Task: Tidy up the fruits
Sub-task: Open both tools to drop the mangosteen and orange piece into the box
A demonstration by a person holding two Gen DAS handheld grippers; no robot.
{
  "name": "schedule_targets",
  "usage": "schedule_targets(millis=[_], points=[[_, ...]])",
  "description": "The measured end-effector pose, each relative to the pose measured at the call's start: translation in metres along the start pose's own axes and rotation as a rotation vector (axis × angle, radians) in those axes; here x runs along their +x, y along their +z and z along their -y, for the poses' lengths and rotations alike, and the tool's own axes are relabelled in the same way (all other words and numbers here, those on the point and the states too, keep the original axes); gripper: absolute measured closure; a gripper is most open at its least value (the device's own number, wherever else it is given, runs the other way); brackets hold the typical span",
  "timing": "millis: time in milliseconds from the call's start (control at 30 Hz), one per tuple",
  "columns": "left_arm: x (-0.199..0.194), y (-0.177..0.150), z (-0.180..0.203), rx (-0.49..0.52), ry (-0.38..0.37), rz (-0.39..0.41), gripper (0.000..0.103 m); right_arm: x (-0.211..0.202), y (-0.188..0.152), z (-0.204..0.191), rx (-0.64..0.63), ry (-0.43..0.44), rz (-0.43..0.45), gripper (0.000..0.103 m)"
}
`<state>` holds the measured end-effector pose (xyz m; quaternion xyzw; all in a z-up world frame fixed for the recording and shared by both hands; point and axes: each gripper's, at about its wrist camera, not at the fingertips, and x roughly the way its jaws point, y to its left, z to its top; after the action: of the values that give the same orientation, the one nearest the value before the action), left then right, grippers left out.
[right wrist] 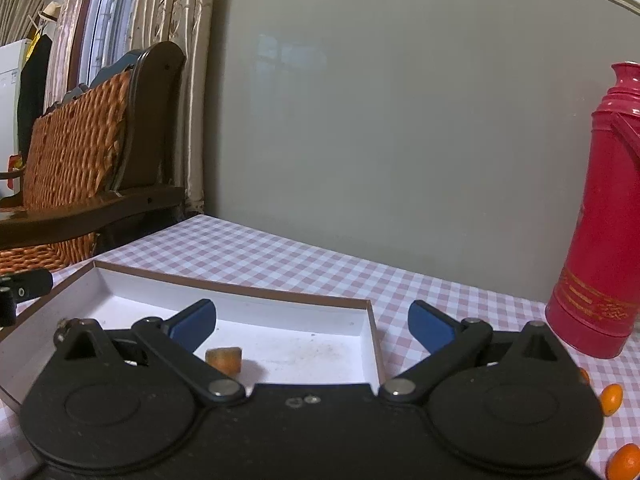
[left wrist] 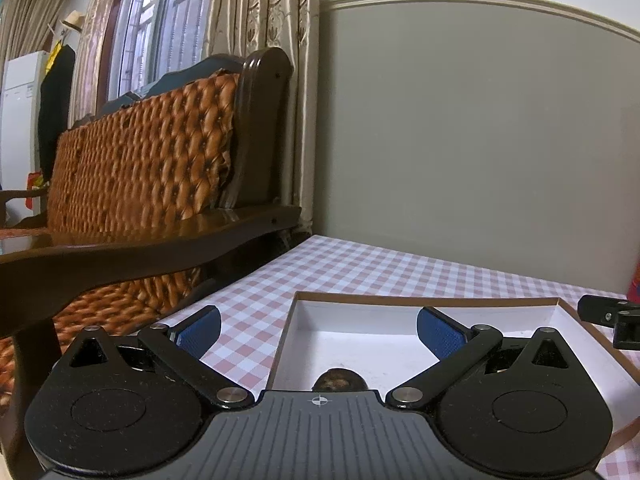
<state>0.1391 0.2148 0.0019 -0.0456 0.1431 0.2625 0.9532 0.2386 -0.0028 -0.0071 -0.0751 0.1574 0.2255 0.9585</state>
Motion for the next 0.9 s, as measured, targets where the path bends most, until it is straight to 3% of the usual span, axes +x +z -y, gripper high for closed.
schedule_targets(millis=[300,467,667,900], points=[[-0.006,0.001,0.005,-0.006,-0.006,-0.006,0.0,-0.005,-0.002,-0.003,-0.017,-0.005,-0.003,0.006],[-0.009,0.001,0.012,0.025,0.074,-0.001,0.0,-0.008,-0.002,-0.003,-0.006,0.011,0.008,0.006],[-0.013,0.003,0.012,0.047,0.05,-0.012,0.0,-0.012,-0.002,-0.003,-0.022,0.045,-0.038,0.006],[-0.024,0.005,0.009,0.025,0.014,-0.033,0.0,-0.032,0.001,-0.01,-0.05,0.033,0.009,0.006]])
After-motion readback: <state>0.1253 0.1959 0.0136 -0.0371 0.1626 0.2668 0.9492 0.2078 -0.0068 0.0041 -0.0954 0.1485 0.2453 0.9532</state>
